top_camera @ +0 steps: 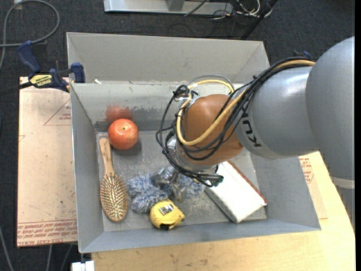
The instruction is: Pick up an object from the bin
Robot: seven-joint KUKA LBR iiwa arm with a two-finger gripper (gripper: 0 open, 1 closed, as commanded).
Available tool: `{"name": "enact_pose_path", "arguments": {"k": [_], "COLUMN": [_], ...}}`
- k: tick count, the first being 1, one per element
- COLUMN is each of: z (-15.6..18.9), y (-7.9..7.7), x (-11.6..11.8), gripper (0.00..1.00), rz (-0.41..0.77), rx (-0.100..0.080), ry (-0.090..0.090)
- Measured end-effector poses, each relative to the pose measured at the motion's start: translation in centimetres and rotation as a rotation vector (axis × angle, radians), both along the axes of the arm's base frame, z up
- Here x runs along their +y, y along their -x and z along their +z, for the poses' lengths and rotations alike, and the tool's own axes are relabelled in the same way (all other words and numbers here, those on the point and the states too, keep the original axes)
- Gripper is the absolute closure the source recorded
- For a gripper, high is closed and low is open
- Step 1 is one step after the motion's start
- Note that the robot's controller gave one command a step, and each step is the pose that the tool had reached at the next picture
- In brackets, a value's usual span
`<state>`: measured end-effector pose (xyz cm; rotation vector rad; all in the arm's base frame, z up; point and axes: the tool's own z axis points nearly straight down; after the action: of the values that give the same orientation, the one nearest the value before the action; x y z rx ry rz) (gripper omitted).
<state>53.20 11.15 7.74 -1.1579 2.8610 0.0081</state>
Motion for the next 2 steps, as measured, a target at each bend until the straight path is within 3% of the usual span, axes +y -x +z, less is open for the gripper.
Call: {"name": "enact_pose_path", "arguments": {"k": [1, 2], "z": [2.6, 2.61], "y": [-4.23, -4.23], "x": [2.77, 2.78], "gripper": [1.0, 1.0], "rz": [0.225, 0.225], "rx": [-0.008, -0.008], "ry": [0.008, 0.008]}}
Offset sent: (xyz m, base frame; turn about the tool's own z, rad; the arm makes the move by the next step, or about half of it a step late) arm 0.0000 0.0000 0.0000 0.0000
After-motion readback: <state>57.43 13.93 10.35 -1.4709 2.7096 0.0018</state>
